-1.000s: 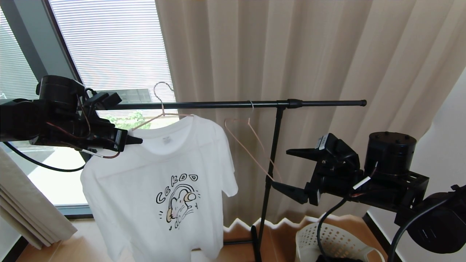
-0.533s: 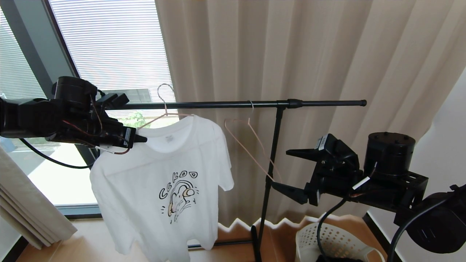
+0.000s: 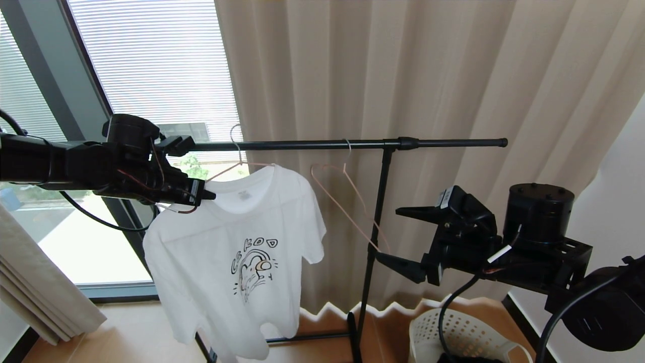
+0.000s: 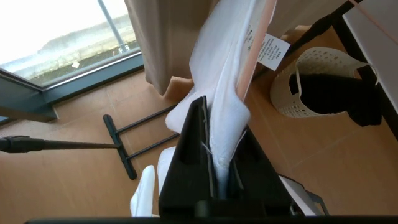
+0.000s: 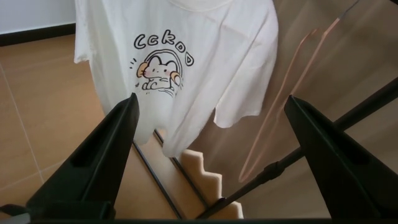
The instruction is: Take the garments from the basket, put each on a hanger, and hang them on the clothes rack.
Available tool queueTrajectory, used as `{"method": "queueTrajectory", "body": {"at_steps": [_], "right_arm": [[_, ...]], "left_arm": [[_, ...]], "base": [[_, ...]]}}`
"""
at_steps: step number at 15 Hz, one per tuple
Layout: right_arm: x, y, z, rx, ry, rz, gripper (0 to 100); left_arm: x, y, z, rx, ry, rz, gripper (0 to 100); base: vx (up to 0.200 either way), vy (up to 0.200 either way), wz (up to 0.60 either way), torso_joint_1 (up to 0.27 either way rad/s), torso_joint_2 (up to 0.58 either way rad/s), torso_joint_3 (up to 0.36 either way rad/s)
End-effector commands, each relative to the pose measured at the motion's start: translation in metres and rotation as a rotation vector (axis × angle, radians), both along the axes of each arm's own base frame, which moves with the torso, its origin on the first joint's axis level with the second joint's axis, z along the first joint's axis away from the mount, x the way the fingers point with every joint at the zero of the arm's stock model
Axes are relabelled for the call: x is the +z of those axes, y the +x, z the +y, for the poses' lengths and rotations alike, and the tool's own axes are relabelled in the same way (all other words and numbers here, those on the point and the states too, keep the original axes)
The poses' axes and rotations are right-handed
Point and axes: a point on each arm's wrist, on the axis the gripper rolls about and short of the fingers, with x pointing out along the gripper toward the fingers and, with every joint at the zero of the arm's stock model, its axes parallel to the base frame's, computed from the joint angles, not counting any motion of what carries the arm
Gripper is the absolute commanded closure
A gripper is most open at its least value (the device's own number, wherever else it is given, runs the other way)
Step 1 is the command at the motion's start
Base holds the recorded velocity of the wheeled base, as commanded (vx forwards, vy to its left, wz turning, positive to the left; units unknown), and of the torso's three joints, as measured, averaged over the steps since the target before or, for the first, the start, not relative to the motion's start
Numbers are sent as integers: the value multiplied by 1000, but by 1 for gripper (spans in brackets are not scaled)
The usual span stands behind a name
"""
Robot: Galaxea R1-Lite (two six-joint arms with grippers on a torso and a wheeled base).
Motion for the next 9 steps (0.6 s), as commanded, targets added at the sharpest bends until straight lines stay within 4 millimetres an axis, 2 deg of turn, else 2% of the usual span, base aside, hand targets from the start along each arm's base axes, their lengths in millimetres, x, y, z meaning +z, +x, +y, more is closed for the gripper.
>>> {"method": "queueTrajectory", "body": {"at_steps": [1, 9], "right_arm": [[-3, 1, 1, 1, -4, 7, 0], [-4, 1, 1, 1, -5, 9, 0]], "left_arm": [[-6, 3, 0, -2, 1, 14, 100], [-12, 9, -2, -4, 0, 23, 100]], "base": [[0, 0, 0, 0, 0, 0], [0, 0, 0, 0, 0, 0]]}}
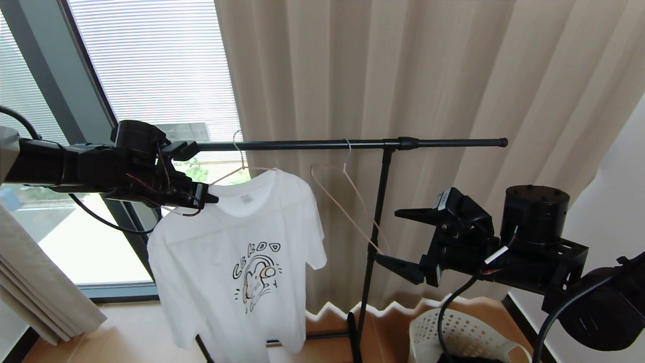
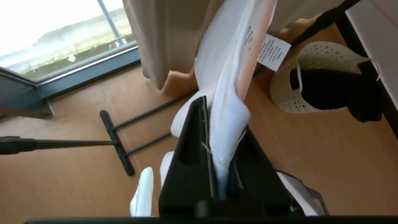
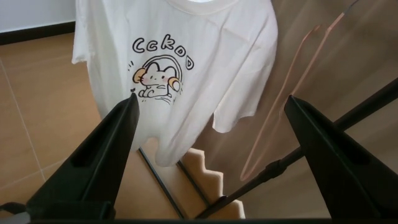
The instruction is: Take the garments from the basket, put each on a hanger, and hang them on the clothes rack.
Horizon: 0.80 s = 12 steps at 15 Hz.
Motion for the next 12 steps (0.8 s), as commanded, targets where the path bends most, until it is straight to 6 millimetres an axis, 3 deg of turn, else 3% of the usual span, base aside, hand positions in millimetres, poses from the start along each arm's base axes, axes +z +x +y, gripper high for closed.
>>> {"method": "queueTrajectory", "body": {"at_steps": [1, 10, 11, 12], "right_arm": [[0, 0, 0, 1, -1, 1, 0], [-2, 1, 0, 1, -2, 6, 0], [-2, 1, 0, 1, -2, 5, 0], [-1, 0, 0, 1, -2, 4, 0]], "left_arm": [[-2, 1, 0, -1, 1, 4, 100], [-9, 3, 0, 17, 21, 21, 100], [-8, 2, 0, 16, 22, 20, 0], [-8, 1, 0, 16, 22, 22, 0]], "base": [[0, 0, 0, 0, 0, 0], [0, 0, 0, 0, 0, 0], [0, 0, 0, 0, 0, 0], [0, 0, 0, 0, 0, 0]]}}
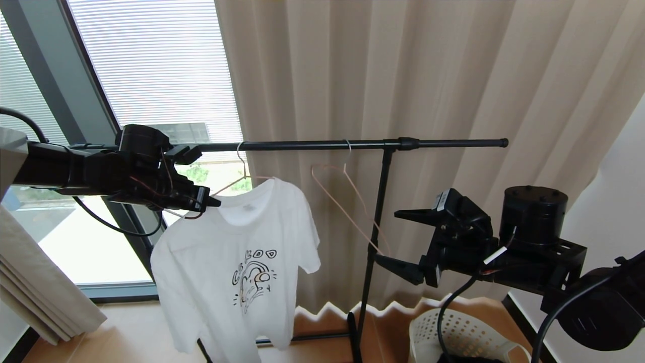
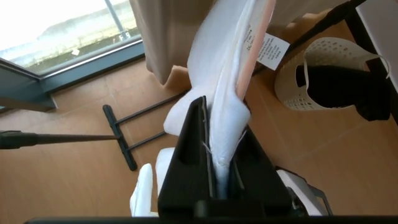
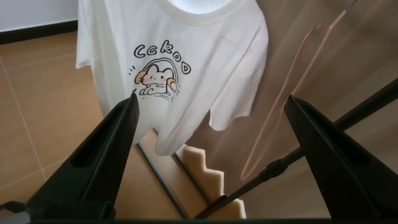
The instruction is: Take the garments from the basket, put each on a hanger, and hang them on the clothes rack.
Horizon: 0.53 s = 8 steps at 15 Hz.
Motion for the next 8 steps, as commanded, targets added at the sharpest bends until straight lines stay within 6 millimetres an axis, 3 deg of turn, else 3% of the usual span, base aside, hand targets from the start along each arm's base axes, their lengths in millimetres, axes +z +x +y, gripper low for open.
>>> {"method": "queueTrajectory", "body": {"at_steps": [1, 5, 6, 7, 8], "right_arm": [[0, 0, 0, 1, 1, -1, 0], [8, -4, -1, 0, 22, -10, 0], [11, -6, -3, -1, 24, -19, 0], [11, -6, -3, -1, 24, -19, 0], [14, -8, -4, -2, 28, -25, 0]], "left_arm": [[-1, -2, 0, 2, -1, 9, 0], [20, -33, 1, 1, -3, -8, 0], [39, -52, 1, 0, -6, -48, 0], [39, -52, 1, 0, -6, -48, 0], [71, -92, -5, -23, -9, -126, 0]], "base": [[0, 0, 0, 0, 0, 0], [0, 0, 0, 0, 0, 0], [0, 0, 0, 0, 0, 0], [0, 0, 0, 0, 0, 0], [0, 0, 0, 0, 0, 0]]}}
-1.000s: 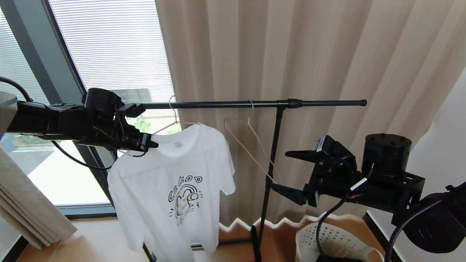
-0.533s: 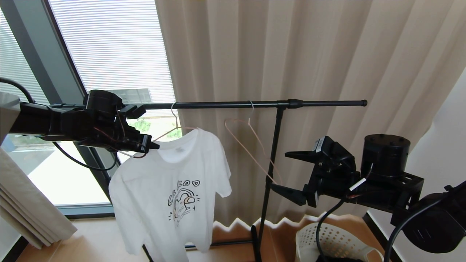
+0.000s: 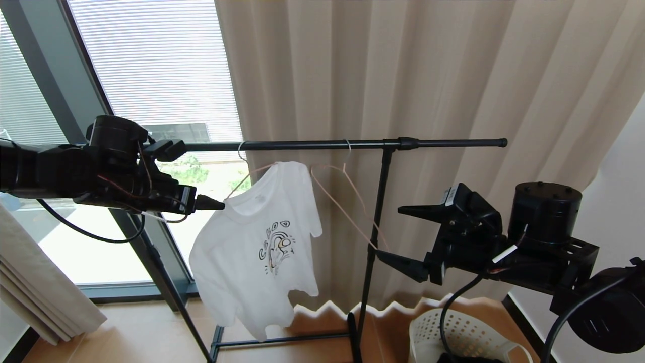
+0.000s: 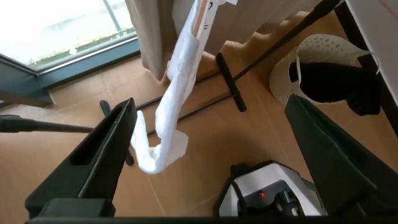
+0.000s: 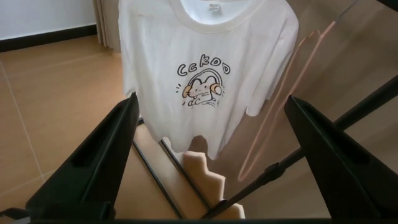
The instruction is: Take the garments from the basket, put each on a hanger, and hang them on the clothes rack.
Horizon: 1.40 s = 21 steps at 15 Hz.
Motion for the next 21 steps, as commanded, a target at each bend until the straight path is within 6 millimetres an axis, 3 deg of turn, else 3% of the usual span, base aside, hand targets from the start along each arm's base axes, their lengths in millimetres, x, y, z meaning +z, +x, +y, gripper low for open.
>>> {"method": "queueTrajectory", "body": {"at_steps": [1, 4, 7, 16, 21], "right_arm": [[3, -2, 0, 3, 3, -9, 0], [1, -2, 2, 9, 0, -2, 0], [1, -3, 2, 9, 0, -2, 0], [1, -3, 2, 9, 0, -4, 0], [2, -2, 2, -3, -2, -10, 0]], "left_arm": [[58, -65, -13, -52, -9, -154, 0], [93, -113, -42, -170, -29, -277, 0], [97, -138, -67, -292, -49, -303, 0], [89, -141, -85, -362, -75, -359, 0], [71, -141, -85, -359, -69, -292, 0]], "base": [[0, 0, 0, 0, 0, 0], [0, 0, 0, 0, 0, 0], [0, 0, 0, 0, 0, 0], [0, 0, 0, 0, 0, 0], [0, 0, 0, 0, 0, 0]]}}
